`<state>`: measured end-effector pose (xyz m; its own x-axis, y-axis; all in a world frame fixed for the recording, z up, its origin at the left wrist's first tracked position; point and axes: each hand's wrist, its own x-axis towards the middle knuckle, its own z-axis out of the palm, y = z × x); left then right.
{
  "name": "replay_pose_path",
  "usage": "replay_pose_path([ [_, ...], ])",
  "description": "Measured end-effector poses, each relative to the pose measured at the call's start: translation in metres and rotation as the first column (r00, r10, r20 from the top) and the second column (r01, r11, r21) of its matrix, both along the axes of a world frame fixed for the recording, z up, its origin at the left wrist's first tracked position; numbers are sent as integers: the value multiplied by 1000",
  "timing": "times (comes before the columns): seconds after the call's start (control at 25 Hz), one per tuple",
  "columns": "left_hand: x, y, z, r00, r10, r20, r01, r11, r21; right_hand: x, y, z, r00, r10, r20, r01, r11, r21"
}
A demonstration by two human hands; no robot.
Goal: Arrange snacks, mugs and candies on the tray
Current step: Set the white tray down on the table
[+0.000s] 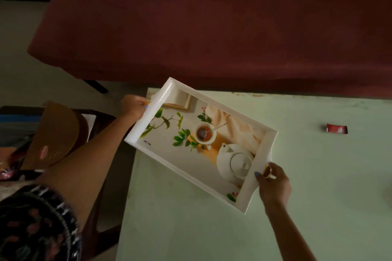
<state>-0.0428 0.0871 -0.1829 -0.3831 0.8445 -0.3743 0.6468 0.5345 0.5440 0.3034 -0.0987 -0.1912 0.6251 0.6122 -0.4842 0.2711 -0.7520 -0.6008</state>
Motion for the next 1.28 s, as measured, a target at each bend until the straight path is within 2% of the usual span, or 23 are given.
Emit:
replay_pose_path([
  [0.08, -4, -36, 10, 982, 97, 160, -96, 995, -12, 19, 1, 16, 997, 72, 25, -71, 997, -15],
  [0.16, -5, -79, 18, 963, 156, 220, -154, 988, -23, 39, 0, 30, 987, 150, 53, -148, 988, -49],
  [0.44, 10, -195, 21, 973, 127, 191, -124, 992, -29, 70, -30, 48, 945, 327, 12, -322, 937, -132],
  [0.8, 31, -225, 13, 956, 202, 214, -189, 979, -81, 82, -47, 24, 941, 338, 13, -335, 936, -109],
  [0.96, 33, -227, 17, 953, 222, 204, -207, 974, -92, 79, -48, 24, 894, 442, 74, -425, 888, -174],
  [1.08, 31, -231, 38, 944, 255, 209, -238, 966, -102, 60, -47, 43, 864, 484, 142, -448, 866, -223],
  [1.16, 33, -242, 65, 939, 252, 234, -245, 968, -60, 37, -48, 67, 844, 515, 152, -489, 854, -180],
  [1.28, 31, -271, 124, 928, 238, 285, -271, 959, 80, -15, -42, 117, 789, 607, 96, -602, 794, -76],
])
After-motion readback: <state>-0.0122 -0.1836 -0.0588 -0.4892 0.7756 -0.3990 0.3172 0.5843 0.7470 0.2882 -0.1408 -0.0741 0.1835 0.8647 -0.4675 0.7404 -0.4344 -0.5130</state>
